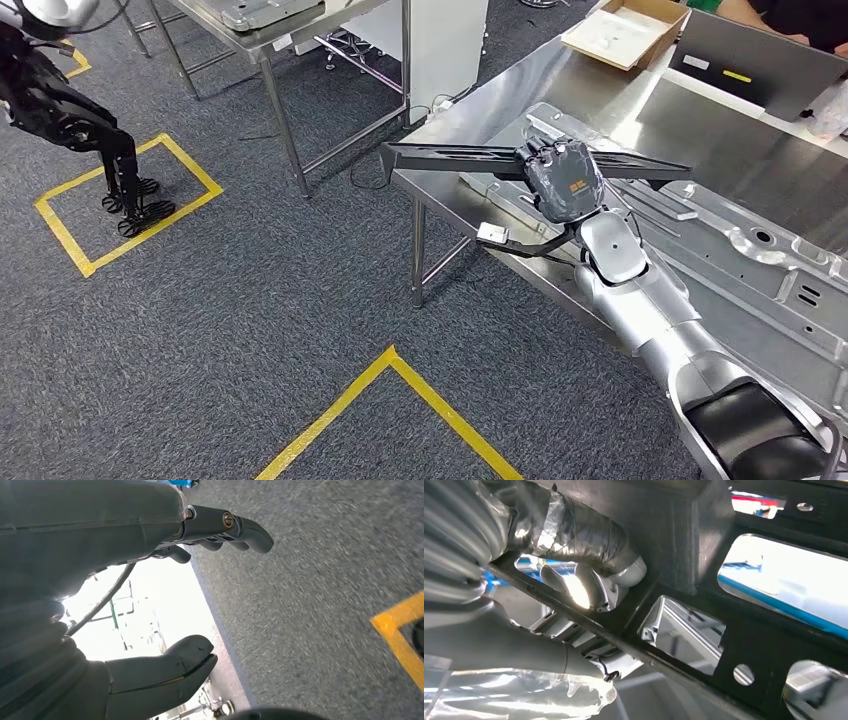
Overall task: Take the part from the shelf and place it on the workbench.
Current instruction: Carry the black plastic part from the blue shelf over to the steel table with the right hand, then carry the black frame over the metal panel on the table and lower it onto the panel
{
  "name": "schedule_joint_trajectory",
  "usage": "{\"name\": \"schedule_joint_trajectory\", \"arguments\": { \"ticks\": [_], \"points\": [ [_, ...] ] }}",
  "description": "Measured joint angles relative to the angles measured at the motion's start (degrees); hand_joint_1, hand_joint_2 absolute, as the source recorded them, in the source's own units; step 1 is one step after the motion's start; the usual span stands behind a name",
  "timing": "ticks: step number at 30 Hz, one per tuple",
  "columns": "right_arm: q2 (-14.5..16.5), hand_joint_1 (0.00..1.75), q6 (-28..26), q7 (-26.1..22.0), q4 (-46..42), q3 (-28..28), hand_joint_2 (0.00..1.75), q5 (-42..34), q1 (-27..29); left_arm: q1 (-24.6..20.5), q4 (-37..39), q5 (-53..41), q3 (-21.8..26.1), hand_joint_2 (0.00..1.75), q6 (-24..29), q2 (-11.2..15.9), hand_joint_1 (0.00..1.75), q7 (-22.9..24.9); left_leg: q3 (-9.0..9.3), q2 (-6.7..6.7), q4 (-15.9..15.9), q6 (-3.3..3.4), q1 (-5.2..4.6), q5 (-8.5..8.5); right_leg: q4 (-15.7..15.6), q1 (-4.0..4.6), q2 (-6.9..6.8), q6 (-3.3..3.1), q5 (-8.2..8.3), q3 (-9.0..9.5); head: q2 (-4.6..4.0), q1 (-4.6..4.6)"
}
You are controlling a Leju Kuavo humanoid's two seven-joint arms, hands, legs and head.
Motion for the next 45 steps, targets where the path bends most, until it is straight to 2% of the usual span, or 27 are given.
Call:
{"name": "schedule_joint_trajectory", "arguments": {
  "ticks": [1, 3, 4, 5, 6, 7, 9, 10, 11, 15, 27, 29, 31, 33, 35, 36, 37, 38, 39, 40, 41, 42, 43, 45],
  "points": [
    [0.0, 1.75, 0.0, -0.1, 0.2, -0.3, 1.75, -0.1, 0.1, 0.0, 0.0, -0.1, 0.0, 1.75, -0.1, 0.0, 0.00, -0.3, -1.04, -1.01, 2.4, -0.17, 0.09, -1.34, -0.2, -0.13, 0.17, -0.40, 0.01, 0.23, 0.00, -0.01],
    [0.0, 1.75, 0.0, -0.3, 0.6, -0.8, 1.75, -0.5, 0.4, 0.1, 0.0, -0.2, 0.0, 1.75, -0.1, 0.0, 0.00, -0.7, -5.07, -2.96, 10.3, -0.25, 0.20, -4.78, -0.1, 0.01, 0.52, -0.94, -0.12, 0.37, 0.00, -0.03],
    [0.0, 1.75, 0.0, -0.4, 0.8, -0.9, 1.75, -0.6, 0.6, 0.2, 0.0, -0.3, 0.0, 1.75, -0.1, 0.0, 0.00, -0.8, -7.18, -3.29, 14.0, -0.25, 0.20, -5.88, 0.0, 0.13, 0.79, -1.07, -0.22, 0.39, 0.00, -0.02],
    [0.0, 1.75, 0.0, -0.4, 1.0, -1.0, 1.75, -0.7, 0.9, 0.3, 0.0, -0.4, 0.0, 1.75, -0.1, 0.0, 0.00, -0.8, -8.59, -3.42, 16.1, -0.21, 0.18, -5.94, 0.1, 0.25, 1.09, -1.17, -0.33, 0.41, 0.00, -0.03],
    [0.0, 1.75, 0.0, -0.4, 1.2, -1.0, 1.75, -0.8, 1.1, 0.4, 0.0, -0.5, 0.0, 1.75, -0.1, 0.0, 0.00, -0.9, -8.86, -3.46, 15.7, -0.10, 0.17, -4.81, 0.2, 0.32, 1.42, -1.19, -0.46, 0.45, 0.00, -0.03],
    [0.1, 1.75, 0.0, -0.4, 1.4, -1.1, 1.75, -0.9, 1.3, 0.5, 0.0, -0.5, 0.0, 1.75, -0.1, 0.0, 0.00, -0.9, -7.97, -3.50, 13.1, 0.10, 0.16, -2.72, 0.4, 0.36, 1.74, -1.14, -0.61, 0.50, 0.00, -0.03],
    [0.1, 1.75, 0.0, -0.4, 1.6, -1.2, 1.75, -0.9, 1.4, 0.6, 0.0, -0.5, 0.0, 1.75, -0.2, 0.0, 0.00, -0.9, -4.60, -3.80, 5.1, 0.55, 0.09, 1.37, 0.9, 0.48, 2.32, -0.80, -0.99, 0.51, 0.00, -0.03],
    [0.1, 1.75, 0.0, -0.5, 1.7, -1.2, 1.75, -0.9, 1.4, 0.5, 0.0, -0.5, 0.0, 1.75, -0.2, 0.0, 0.00, -1.0, -3.32, -3.93, 2.1, 0.73, 0.06, 2.43, 1.1, 0.56, 2.55, -0.56, -1.14, 0.44, 0.00, -0.01],
    [0.0, 1.75, 0.0, -0.5, 1.8, -1.2, 1.75, -0.9, 1.4, 0.5, 0.0, -0.6, 0.0, 1.75, -0.2, 0.0, 0.00, -1.0, -2.65, -4.03, 0.6, 0.75, 0.04, 2.79, 1.3, 0.69, 2.69, -0.41, -1.31, 0.35, 0.00, -0.01],
    [-0.2, 1.75, -0.1, -1.2, 2.1, -1.6, 1.75, -0.8, 2.0, 0.3, 0.0, -0.7, 0.0, 1.75, -0.2, 0.0, 0.00, -0.8, -2.48, -4.11, 0.1, 0.65, -0.13, 2.88, 1.2, 0.67, 2.73, -0.55, -1.36, 0.42, 0.00, 0.01],
    [-2.3, 1.75, 1.6, -2.9, 1.7, -3.8, 1.75, -3.6, 3.2, 0.3, 0.0, -1.2, 1.0, 1.75, -0.2, 0.0, 0.00, -0.1, -2.58, -4.23, 0.1, 1.31, -0.32, 2.75, 0.6, 0.52, 2.59, 0.45, -1.18, 0.63, 0.00, 0.01],
    [-2.8, 1.75, 2.0, -3.3, 1.2, -4.4, 1.75, -4.6, 3.8, 0.3, 0.0, -1.3, 1.2, 1.75, -0.2, 0.1, 0.00, -0.1, -2.52, -4.23, 0.1, 1.68, -0.50, 2.70, 0.2, 0.34, 2.64, 0.88, -1.00, 0.77, 0.00, 0.00],
    [-3.6, 1.75, 2.1, -3.7, 0.7, -5.0, 1.75, -5.7, 4.5, 0.2, 0.0, -1.5, 1.2, 1.75, -0.3, 0.0, 0.00, -0.1, -1.77, -4.01, -1.2, 2.41, -0.37, 3.25, -0.4, 0.26, 2.71, 1.52, -0.87, 1.17, 0.00, -0.01],
    [-4.7, 1.75, 2.1, -4.2, 0.4, -6.0, 1.75, -6.8, 5.1, 0.2, 0.0, -1.7, 1.2, 1.75, -0.4, 0.0, 0.00, -0.2, -0.64, -3.53, -3.2, 2.93, 0.05, 4.12, 1.9, 0.25, 2.38, 1.82, -2.47, 0.23, 0.00, 0.02],
    [-5.4, 1.75, 2.1, -4.6, 0.4, -6.9, 1.75, -7.4, 5.7, 0.2, 0.0, -1.8, 1.2, 1.75, -0.5, 0.0, 0.00, -0.3, -0.17, -2.96, -3.9, 3.00, 0.20, 4.35, 8.5, -0.11, 1.95, 2.14, -5.72, -3.17, 0.00, 0.03],
    [-5.7, 1.75, 2.1, -4.6, 0.4, -7.2, 1.75, -7.6, 6.1, 0.3, 0.0, -1.8, 1.2, 1.75, -0.5, 0.0, 0.00, -0.3, -0.12, -2.63, -3.9, 2.90, 0.26, 4.30, 11.9, -0.39, 1.85, 2.41, -6.86, -5.02, 0.00, 0.02],
    [-5.9, 1.75, 2.1, -4.6, 0.4, -7.4, 1.75, -7.7, 6.6, 0.3, 0.0, -1.8, 1.2, 1.75, -0.6, 0.0, 0.00, -0.3, -0.10, -2.26, -3.9, 2.71, 0.36, 4.18, 13.8, -0.75, 1.72, 2.73, -7.07, -6.21, 0.00, 0.02],
    [-6.1, 1.75, 2.1, -4.7, 0.4, -7.6, 1.75, -7.9, 7.0, 0.3, 0.0, -1.9, 1.2, 1.75, -0.6, -0.1, 0.00, -0.3, -0.08, -1.86, -3.7, 2.39, 0.53, 3.98, 13.5, -1.16, 1.47, 3.10, -6.17, -6.31, 0.00, 0.02],
    [-6.4, 1.75, 2.1, -4.8, 0.4, -7.8, 1.75, -8.1, 7.4, 0.3, 0.0, -1.9, 1.2, 1.75, -0.6, -0.1, 0.00, -0.3, -0.09, -1.47, -3.4, 1.95, 0.81, 3.70, 10.9, -1.58, 1.02, 3.53, -4.34, -5.18, 0.00, 0.01],
    [-6.5, 1.75, 2.2, -4.8, 0.4, -8.1, 1.75, -8.3, 7.7, 0.3, 0.0, -2.0, 1.2, 1.75, -0.6, -0.1, 0.00, -0.3, -0.12, -1.05, -2.9, 1.35, 1.08, 3.27, 7.0, -1.95, 0.14, 4.07, -2.52, -3.39, 0.00, 0.02],
    [-6.7, 1.75, 2.2, -5.0, 0.4, -8.3, 1.75, -8.4, 7.9, 0.3, 0.0, -2.0, 1.3, 1.75, -0.6, 0.0, 0.00, -0.3, -0.18, -0.69, -2.2, 0.69, 1.20, 2.78, 3.8, -2.03, -0.74, 4.42, -1.14, -1.83, 0.00, 0.04],
    [-6.8, 1.75, 2.2, -5.1, 0.3, -8.6, 1.75, -8.5, 8.0, 0.3, 0.0, -2.0, 1.3, 1.75, -0.6, 0.1, 0.00, -0.4, -0.27, -0.37, -1.7, 0.04, 1.20, 2.28, 1.7, -2.00, -1.27, 4.18, -0.51, -0.76, 0.00, 0.04],
    [-6.9, 1.75, 2.2, -5.3, 0.3, -8.8, 1.75, -8.5, 8.1, 0.3, 0.0, -2.0, 1.3, 1.75, -0.6, 0.2, 0.00, -0.4, -0.22, 0.00, -1.2, -0.49, 1.11, 1.85, 1.1, -1.85, -1.45, 3.68, -0.57, -0.44, 0.00, 0.04],
    [-7.3, 1.75, 2.3, -5.5, 0.2, -9.1, 1.75, -8.5, 8.4, 0.2, 0.0, -2.0, 1.4, 1.75, -0.7, 0.1, 0.00, -0.4, 0.22, 0.83, -1.0, -1.20, 1.13, 1.29, 1.9, -1.54, -0.41, 1.97, -1.02, -0.68, 0.00, -0.03]
  ]
}}
